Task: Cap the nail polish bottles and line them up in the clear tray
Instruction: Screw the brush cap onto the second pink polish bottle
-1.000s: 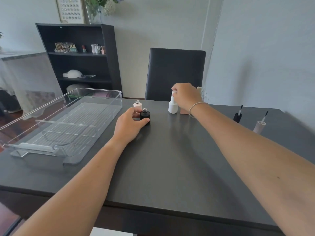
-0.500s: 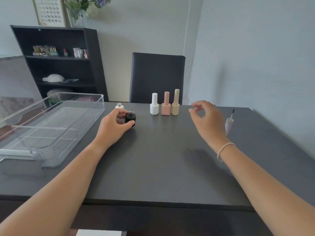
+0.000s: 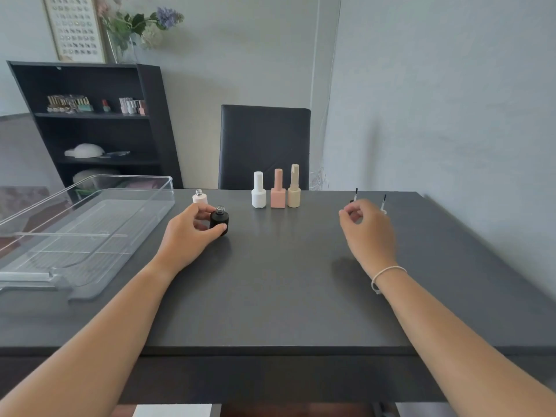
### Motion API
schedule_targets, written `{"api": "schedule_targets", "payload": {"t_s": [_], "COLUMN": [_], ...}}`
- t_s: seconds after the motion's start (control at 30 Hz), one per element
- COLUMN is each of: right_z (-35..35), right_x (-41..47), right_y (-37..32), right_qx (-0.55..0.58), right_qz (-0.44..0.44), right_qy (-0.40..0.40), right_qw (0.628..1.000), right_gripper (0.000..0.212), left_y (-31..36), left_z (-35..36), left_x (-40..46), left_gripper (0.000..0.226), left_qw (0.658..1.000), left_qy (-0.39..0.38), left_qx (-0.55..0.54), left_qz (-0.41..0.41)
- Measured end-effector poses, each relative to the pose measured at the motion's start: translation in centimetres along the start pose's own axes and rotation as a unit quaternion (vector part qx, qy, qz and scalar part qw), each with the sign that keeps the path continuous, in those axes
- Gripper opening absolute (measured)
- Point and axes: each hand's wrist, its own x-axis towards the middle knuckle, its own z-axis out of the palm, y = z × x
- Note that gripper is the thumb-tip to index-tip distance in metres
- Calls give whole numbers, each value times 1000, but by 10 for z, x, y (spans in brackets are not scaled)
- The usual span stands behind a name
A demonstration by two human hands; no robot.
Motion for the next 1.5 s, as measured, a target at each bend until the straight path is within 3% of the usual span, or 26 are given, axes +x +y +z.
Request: {"api": "schedule_targets", "payload": {"t_s": [0.27,0.47,0.67,0.87,1.0,1.1,1.23,1.37,1.5], "right_z": [-22,-21,-19,-12,0,9,15,17,19], "right_x": [7,11,15,9,-2,-7,-11,-12,-11], "right_y": [20,25,29,19,3,-7,-12,-11,-10], "right_qx": [42,30,15,12,57,71,85,94,88], "right_qz": [63,140,175,114,47,12,-30,-44,-59], "right_qy": [142,54,9,-7,-41,-70,-98,-113,-119], "right_qw": [987,988,984,993,996,995,991,988,987], "right_gripper": [24,51,26,15,12,11,9,9,9], "left_y": [-2,-1,0,1,0,-2,-12,-20,-23], "left_z": [1,1,1,0,-7,-14,-13,-7,-3], "left_x": [2,2,2,2,12,27,46,58,63], "left_gripper": [28,28,28,26,24,19,40,58,50], "left_qw": [1000,1000,999,999,992,986,991,991,992], "left_qy": [-21,-22,-25,-4,87,158,103,39,36], "left_qx": [10,4,4,-40,-75,-42,48,68,52], "left_qz": [-12,-20,-24,-23,-51,-41,-67,-113,-111]}}
